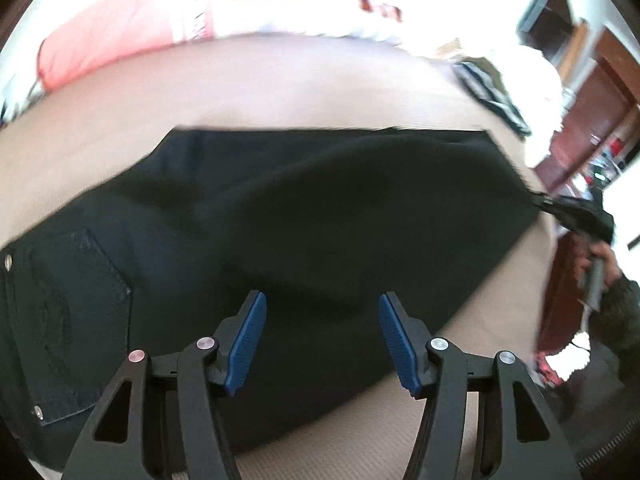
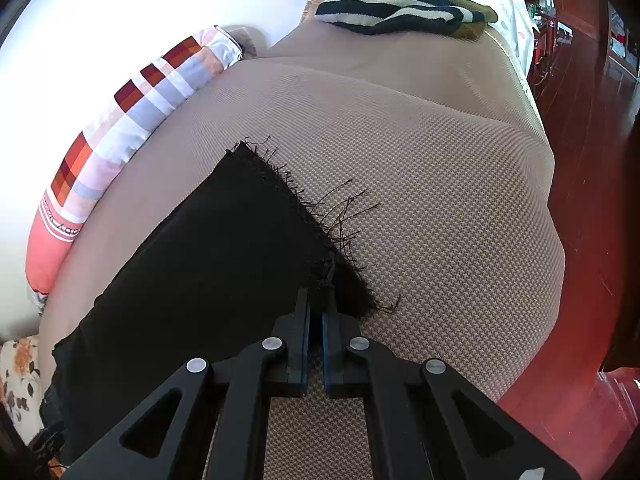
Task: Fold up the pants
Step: 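Carry the hems further toward the waistband while the left tool rests open on the jeans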
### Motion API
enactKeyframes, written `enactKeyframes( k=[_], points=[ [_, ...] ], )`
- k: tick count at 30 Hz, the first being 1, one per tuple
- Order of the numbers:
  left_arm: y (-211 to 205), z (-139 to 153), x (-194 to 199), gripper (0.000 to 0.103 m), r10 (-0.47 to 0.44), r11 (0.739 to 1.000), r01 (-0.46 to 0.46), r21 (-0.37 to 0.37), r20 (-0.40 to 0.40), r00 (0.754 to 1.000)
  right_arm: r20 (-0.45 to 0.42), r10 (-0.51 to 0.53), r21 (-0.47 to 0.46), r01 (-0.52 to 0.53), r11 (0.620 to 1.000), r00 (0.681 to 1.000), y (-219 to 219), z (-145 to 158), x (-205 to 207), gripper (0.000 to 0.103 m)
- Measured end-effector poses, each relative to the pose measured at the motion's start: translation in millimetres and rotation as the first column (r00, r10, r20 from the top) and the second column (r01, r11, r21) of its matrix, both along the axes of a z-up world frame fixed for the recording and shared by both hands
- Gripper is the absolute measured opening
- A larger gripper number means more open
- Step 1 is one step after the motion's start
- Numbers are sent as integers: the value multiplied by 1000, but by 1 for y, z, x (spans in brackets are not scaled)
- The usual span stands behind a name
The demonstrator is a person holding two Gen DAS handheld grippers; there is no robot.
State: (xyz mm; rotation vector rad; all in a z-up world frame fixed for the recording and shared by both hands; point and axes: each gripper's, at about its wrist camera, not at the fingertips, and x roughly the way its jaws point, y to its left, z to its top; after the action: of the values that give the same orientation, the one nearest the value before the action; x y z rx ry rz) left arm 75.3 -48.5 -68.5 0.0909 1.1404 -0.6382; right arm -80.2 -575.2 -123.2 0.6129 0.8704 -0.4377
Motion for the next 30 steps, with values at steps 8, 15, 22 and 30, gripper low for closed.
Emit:
enactKeyframes(
  k=[8,15,22,30],
  points=[
    [9,-19,24,59,127,991,-128,49,16,992,-15,-15,-10,15,1000,1000,-24,18,-2,16],
    [7,-7,28,59,167,986,-167,-3,39,985,53,204,73,-207,976,978,-30,44,60,16],
    [7,-3,34,59,195,980,-194,-28,27,980,18,404,143,-402,904,915,-34,33,145,16],
    [-10,-6,41,59,196,981,-196,-2,-5,981,-31,473,178,-461,870,881,-51,8,190,16]
  ],
)
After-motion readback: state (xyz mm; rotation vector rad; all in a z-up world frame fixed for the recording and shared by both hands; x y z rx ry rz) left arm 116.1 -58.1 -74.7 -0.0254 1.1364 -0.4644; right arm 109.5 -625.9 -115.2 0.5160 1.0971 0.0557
